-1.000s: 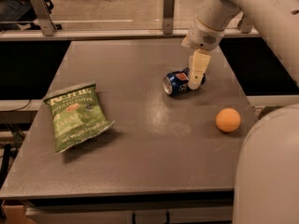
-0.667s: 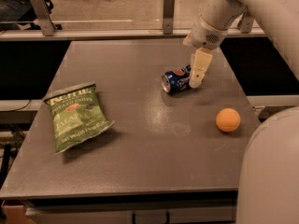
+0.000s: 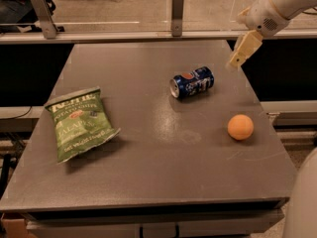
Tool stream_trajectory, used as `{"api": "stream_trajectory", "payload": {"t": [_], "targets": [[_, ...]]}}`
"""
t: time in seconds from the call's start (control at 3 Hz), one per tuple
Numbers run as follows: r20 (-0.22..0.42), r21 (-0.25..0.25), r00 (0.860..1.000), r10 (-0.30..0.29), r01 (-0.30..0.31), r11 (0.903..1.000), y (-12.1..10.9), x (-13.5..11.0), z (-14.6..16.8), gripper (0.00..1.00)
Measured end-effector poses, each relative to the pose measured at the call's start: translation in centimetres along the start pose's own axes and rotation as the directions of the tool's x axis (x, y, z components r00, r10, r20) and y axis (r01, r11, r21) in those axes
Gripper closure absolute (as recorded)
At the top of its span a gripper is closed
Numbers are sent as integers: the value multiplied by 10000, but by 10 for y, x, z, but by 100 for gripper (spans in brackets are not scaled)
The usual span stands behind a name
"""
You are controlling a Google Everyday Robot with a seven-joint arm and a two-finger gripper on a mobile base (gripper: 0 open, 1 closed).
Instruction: Knock pepsi can over
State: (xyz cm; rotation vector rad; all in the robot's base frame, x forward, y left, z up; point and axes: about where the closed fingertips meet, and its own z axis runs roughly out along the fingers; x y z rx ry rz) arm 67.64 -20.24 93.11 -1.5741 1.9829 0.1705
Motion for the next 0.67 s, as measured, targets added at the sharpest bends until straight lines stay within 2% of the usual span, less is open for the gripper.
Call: {"api": "stream_trajectory", "payload": {"t": [0.33, 0.67], "targets": [[1180, 1922, 9916, 539, -761, 9784, -36, 9, -68, 0], [1284, 2117, 9903, 530, -796, 9741, -41, 9, -72, 0]]}}
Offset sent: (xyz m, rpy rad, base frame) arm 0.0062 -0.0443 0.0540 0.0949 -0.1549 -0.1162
